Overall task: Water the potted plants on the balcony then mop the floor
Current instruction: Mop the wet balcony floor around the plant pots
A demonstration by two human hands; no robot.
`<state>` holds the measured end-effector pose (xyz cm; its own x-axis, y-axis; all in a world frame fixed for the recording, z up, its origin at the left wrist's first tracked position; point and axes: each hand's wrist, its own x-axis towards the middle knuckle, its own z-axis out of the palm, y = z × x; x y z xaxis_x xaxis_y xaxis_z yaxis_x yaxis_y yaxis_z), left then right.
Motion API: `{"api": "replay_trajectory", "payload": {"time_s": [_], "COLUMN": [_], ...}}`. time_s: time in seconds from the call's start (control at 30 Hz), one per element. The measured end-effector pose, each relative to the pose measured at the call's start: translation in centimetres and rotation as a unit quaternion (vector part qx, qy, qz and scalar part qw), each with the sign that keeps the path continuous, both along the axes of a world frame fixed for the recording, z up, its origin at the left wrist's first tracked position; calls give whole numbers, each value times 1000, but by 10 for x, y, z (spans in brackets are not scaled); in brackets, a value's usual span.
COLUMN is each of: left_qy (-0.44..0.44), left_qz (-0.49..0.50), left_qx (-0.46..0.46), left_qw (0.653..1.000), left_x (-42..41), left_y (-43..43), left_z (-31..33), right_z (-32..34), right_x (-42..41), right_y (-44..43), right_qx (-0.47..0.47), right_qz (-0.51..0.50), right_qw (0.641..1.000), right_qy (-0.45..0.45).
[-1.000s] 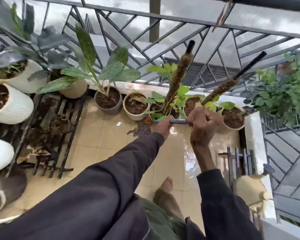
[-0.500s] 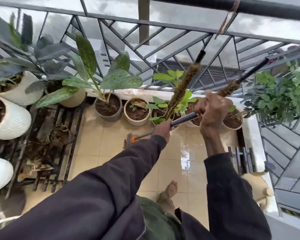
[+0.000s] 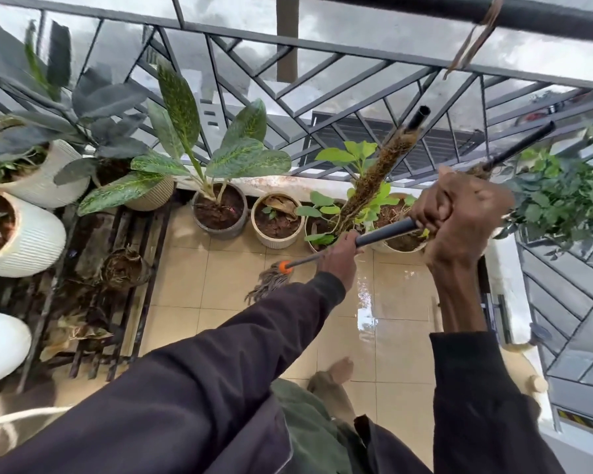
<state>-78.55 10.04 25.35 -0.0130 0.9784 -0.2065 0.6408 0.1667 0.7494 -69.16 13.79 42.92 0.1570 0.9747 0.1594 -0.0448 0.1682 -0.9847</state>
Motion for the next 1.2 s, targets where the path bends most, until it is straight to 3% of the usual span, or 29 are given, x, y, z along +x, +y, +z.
{"api": "replay_trajectory", "payload": {"time_s": [0.33,0.87,1.0,1.2], "left_qy": [-107,21,68,51], "left_qz": [1,-40,-6,40], "left_qx": [-64,-88,-103,-61], "left_qw": [992,995,992,996], "left_x": [-36,-37,-47,-39], "left_y": [38,-5,-36,-31], "left_z": [-11,-9,-21,-7], "right_z": [-26,-27,-37,-14], "right_x": [-42,-16,-27,-28], "right_y": [13,13,-5,1], "right_qx": [-18,-97,-122,-64], "right_qz": [68,89,114,132], "right_qw": [996,990,984,989], "right_qy": [-52,56,62,7]}}
